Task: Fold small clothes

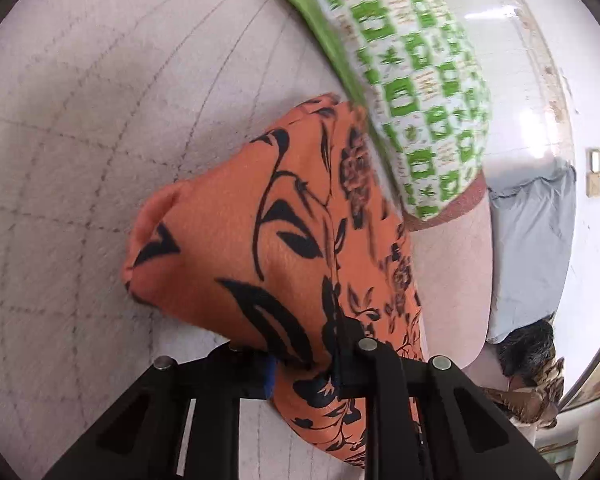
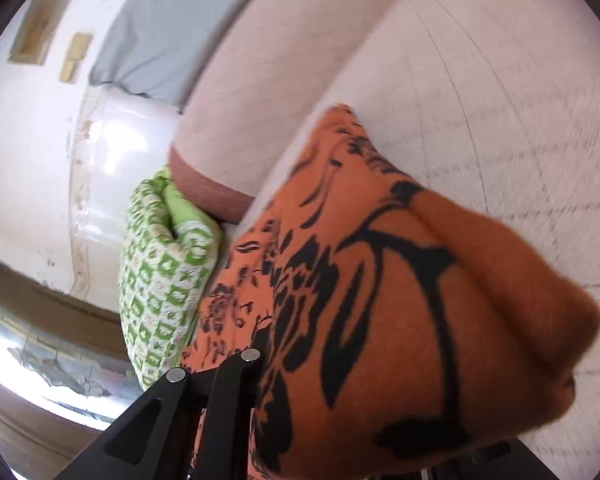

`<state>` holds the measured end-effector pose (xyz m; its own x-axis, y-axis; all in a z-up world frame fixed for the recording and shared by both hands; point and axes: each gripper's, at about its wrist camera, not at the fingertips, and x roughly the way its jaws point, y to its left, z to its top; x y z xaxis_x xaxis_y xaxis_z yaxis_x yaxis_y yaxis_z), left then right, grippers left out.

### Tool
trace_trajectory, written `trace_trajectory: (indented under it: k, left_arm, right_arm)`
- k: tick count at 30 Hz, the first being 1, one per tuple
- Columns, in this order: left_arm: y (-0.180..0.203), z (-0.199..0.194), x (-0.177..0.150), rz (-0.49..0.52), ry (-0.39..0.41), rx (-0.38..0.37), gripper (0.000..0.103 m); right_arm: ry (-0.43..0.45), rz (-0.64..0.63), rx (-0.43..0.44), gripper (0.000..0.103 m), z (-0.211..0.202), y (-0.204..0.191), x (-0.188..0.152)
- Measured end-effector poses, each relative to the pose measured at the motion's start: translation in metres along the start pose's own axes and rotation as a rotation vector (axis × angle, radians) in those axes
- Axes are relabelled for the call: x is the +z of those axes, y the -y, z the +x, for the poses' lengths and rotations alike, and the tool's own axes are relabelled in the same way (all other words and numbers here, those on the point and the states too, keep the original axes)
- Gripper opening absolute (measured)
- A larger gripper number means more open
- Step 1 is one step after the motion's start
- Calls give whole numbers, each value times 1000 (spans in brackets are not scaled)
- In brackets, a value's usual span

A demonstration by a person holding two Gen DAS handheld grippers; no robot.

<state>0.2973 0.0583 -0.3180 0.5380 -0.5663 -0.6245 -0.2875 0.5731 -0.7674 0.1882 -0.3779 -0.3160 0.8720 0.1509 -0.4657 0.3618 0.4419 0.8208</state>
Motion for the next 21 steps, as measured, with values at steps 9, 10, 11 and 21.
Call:
trace_trajectory:
  k: [9,10,11,21]
  left_arm:
    - [-3,-68,-78,154,-47,40,20]
    - [-12,-76,-96,161,-61,63,20]
    - [-22,-84,-114,170,-71,94,20]
    - [-17,-171,-179,432,-29,277,19]
  right_arm:
    - [-42,-64,-34,14,-92,2,-17]
    - [-54,-65,-40,15,-104,8,-19]
    - [-78,-58,-39,15,-117,17,-21]
    - [-304,-17,-141,29,-198,67,-25]
